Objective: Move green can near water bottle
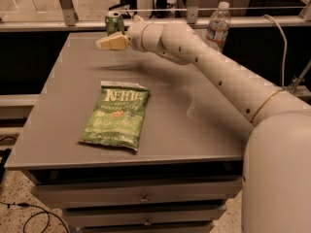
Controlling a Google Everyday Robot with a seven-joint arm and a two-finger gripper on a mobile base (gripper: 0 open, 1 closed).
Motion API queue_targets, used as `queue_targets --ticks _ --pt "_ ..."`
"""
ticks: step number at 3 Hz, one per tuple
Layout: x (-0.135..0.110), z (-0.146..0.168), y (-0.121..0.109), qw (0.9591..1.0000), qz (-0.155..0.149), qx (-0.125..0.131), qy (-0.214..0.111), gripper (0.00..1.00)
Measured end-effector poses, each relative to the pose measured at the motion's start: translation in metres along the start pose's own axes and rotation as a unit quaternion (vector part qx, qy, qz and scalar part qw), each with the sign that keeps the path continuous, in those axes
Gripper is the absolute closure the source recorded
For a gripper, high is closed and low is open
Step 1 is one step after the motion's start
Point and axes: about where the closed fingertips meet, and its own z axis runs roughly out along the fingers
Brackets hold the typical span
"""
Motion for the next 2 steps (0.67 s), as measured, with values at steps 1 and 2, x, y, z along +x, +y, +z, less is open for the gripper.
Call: queue_targets --ticks 1,2 --pt "0.005 0.020 -0.011 1.0000 -0.001 0.002 0.006 0.00" --pt "0.012 0.044 -0.025 0.9999 0.004 0.003 0.015 0.03"
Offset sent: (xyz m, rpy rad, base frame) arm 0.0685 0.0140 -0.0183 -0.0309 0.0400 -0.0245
